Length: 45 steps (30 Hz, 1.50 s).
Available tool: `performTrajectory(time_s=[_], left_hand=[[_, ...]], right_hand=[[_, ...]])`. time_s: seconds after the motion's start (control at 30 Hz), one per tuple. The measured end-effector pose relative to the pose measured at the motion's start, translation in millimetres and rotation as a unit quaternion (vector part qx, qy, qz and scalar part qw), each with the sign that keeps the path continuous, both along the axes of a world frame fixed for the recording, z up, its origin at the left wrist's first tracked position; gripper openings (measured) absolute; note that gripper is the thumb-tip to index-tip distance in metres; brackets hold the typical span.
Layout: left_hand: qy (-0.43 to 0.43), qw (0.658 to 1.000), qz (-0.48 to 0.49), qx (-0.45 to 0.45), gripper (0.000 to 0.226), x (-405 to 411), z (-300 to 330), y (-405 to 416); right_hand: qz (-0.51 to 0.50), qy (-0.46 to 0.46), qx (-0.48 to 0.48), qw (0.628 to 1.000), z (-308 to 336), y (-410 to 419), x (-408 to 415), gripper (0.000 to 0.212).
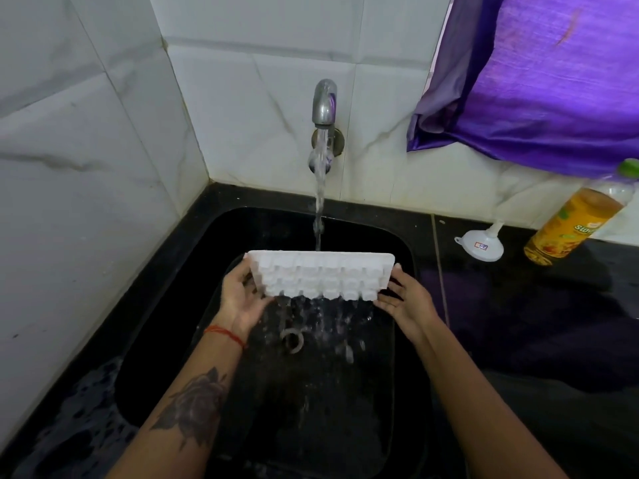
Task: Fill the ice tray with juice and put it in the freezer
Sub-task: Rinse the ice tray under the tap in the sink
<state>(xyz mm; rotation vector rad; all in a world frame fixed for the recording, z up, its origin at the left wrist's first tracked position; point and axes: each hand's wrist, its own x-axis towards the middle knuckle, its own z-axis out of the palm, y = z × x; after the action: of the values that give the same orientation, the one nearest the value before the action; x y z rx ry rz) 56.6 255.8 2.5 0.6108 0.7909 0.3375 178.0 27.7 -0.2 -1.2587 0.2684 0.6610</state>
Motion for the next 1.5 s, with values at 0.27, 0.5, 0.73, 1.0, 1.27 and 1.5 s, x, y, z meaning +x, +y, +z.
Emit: performTrajectory(time_s=[0.27,0.5,0.73,1.0,1.27,1.5], left_hand=[[-0.075,0.997,0.032,0.005,0.03,-2,5,9],[0.022,0.982,-0.123,0.144,0.025,26,8,-6],[0.052,0.959,-0.21,0.181,0.016,48,25,-25],[0.03,0.965,-0.156,0.209,0.021,31,34,-6],[0.061,0.982,-0.019,0.175,0.019,-7,23,46],[0.088,0.988,0.042,0.12,0.027,-31,-8,62]], right_hand=[[0.008,-0.043,0.087,0.995,9,9,8,0.014],[-0.001,-0.164,0.08,0.983,12,-27,25,0.047],[-0.031,-0.167,-0.023,0.985,6,-46,30,0.06],[0.07,-0.207,-0.229,0.949,-2,-8,23,0.056],[0.166,-0.287,-0.261,0.907,16,59,20,0.048],[0.207,-0.356,-0.259,0.874,48,99,21,0.053]])
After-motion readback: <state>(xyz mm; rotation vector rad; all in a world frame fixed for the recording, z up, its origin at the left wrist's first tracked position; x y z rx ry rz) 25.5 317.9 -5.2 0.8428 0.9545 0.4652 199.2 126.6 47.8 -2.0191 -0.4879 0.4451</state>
